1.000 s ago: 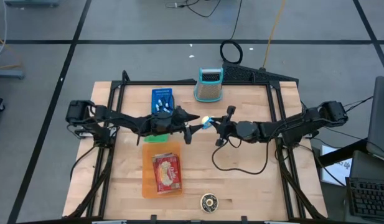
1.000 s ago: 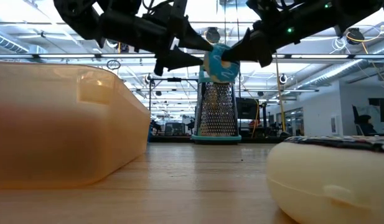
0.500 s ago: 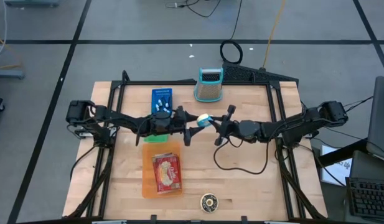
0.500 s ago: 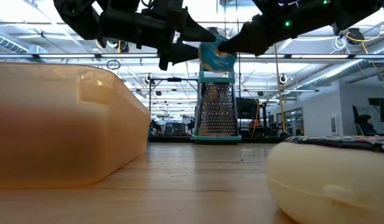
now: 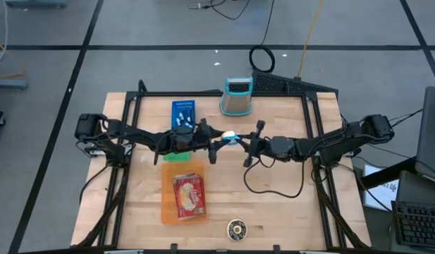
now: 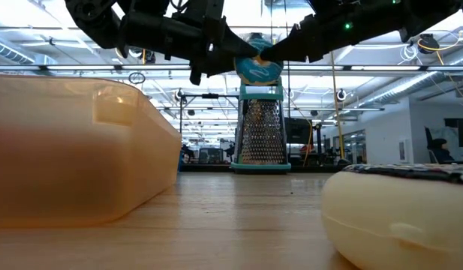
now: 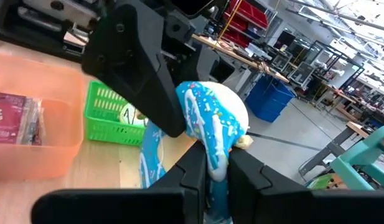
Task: Pick & Place Food Item
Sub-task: Put the blue donut into the green bin
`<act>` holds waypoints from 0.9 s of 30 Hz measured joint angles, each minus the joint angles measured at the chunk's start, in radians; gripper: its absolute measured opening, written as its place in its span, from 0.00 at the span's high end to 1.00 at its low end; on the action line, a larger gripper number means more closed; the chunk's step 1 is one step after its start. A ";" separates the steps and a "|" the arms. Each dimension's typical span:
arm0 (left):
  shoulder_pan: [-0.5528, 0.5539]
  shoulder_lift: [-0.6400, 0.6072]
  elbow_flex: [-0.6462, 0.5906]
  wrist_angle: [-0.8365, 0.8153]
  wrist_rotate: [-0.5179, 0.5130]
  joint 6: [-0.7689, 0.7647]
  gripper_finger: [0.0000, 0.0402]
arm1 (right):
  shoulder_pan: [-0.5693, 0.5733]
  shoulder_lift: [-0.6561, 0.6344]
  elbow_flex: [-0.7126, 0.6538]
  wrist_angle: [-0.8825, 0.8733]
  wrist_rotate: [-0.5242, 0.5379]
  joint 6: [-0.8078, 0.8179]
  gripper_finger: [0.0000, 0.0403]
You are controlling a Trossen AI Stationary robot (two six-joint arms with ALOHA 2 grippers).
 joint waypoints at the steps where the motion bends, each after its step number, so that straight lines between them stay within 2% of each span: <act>1: 0.000 0.000 0.000 0.000 0.012 -0.001 0.64 | 0.000 0.000 0.000 -0.003 0.000 0.000 0.92; 4: 0.003 -0.009 0.000 -0.012 0.036 -0.001 0.75 | 0.000 0.000 0.000 -0.020 -0.001 0.017 0.92; 6: 0.008 -0.020 0.000 -0.019 0.042 0.003 0.81 | 0.000 -0.002 0.001 -0.034 -0.003 0.084 0.89; 12: 0.033 -0.086 0.000 -0.139 0.045 0.000 0.92 | 0.000 -0.038 0.000 -0.106 -0.112 0.255 0.69; 19: 0.057 -0.205 0.000 -0.363 0.033 -0.020 0.93 | 0.001 -0.144 0.000 -0.272 -0.136 0.302 0.46; 23: 0.060 -0.289 0.000 -0.525 0.023 -0.026 0.92 | 0.001 -0.211 -0.002 -0.387 -0.135 0.346 0.41; 27: 0.055 -0.375 -0.009 -0.644 0.012 -0.027 0.91 | 0.001 -0.269 -0.045 -0.408 -0.135 0.357 0.41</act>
